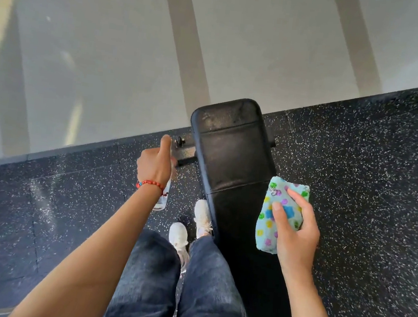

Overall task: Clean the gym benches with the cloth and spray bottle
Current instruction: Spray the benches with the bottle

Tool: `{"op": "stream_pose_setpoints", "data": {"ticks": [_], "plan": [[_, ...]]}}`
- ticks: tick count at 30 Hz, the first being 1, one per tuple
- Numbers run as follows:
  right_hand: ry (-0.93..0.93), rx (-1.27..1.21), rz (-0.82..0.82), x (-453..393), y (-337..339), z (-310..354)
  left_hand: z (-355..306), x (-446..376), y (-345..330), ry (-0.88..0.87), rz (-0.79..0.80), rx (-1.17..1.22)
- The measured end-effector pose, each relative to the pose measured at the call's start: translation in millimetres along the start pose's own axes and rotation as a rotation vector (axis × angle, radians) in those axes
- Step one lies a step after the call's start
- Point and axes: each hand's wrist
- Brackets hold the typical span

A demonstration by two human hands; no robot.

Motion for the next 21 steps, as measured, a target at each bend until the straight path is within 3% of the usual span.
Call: {"op": "stream_pose_setpoints", "data": {"ticks": [9,21], "plan": [[0.087,0.065,0.207,-12,-94,25,38,-19,85,0.082,-0.132,0.226],[0.133,0.170,0.615,76,-335,22,169,-65,258,0.190,-0.319,0.472]]}}
Point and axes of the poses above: each hand's wrist, its own x-axis away from the middle knuckle, its own y-axis out of the back of the hand, z = x × y, and after that the axes turned 13 degrees about -x, right-handed
